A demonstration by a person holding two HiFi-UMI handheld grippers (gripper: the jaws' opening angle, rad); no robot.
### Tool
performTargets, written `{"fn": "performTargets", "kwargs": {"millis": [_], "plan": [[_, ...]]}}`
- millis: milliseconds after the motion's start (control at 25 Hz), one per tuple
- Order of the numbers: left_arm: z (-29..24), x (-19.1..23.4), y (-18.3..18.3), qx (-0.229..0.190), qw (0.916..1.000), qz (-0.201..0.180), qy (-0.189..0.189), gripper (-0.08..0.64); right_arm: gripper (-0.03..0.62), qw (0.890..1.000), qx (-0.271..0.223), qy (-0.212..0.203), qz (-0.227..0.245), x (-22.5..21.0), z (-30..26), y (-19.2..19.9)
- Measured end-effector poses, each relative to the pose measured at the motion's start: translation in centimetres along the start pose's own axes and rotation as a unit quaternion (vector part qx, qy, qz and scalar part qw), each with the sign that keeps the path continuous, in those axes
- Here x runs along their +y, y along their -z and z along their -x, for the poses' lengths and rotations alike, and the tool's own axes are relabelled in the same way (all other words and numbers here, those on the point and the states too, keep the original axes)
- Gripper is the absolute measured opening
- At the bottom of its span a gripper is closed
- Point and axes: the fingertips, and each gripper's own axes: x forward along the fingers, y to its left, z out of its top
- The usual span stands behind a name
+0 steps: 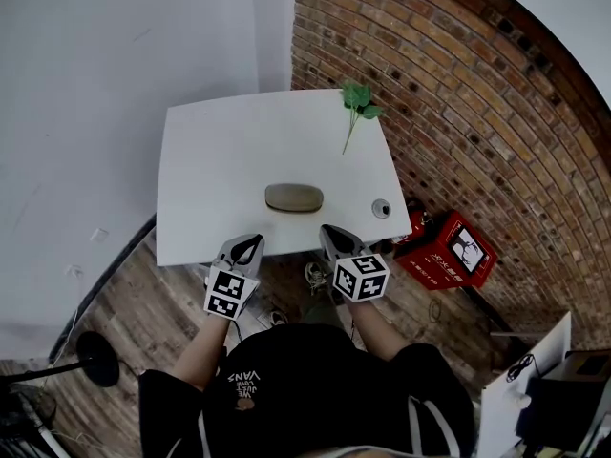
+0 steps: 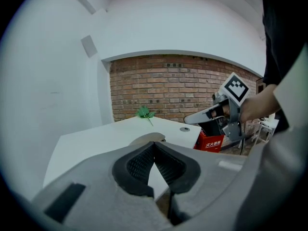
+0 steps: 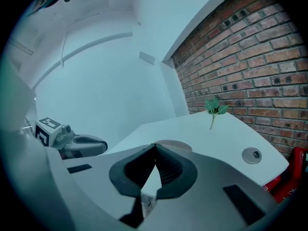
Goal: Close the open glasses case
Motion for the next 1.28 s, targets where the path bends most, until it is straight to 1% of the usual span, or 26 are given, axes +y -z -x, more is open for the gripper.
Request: {"fn": "performTargets", "kwargs": {"millis": [240,560,880,1280], "plan": [[1.7,0.1,0.3,-0.002,1.0000,0.005,-0.001,0.006,0.000,1.000,-0.011,-0.010,0.003,1.9,0.6,-0.3],[3.2,0.5,0.6,-0.001,1.0000,0.003,0.000,0.006,-0.001,1.000,-0.006,-0.017,0.007,3.4,1.1,0.2],[3.9,0.5,1.1,-0.003,0.9999,0.010,-0.004,0.006,-0.002,1.000,0.006,-0.011,0.016,3.7,1.5,1.1],[3.8,0.6,1.4,-0.003,1.0000,0.003,-0.009,0.006,-0.002,1.000,0.006,0.007,0.020,3.6,1.5,1.3]]}}
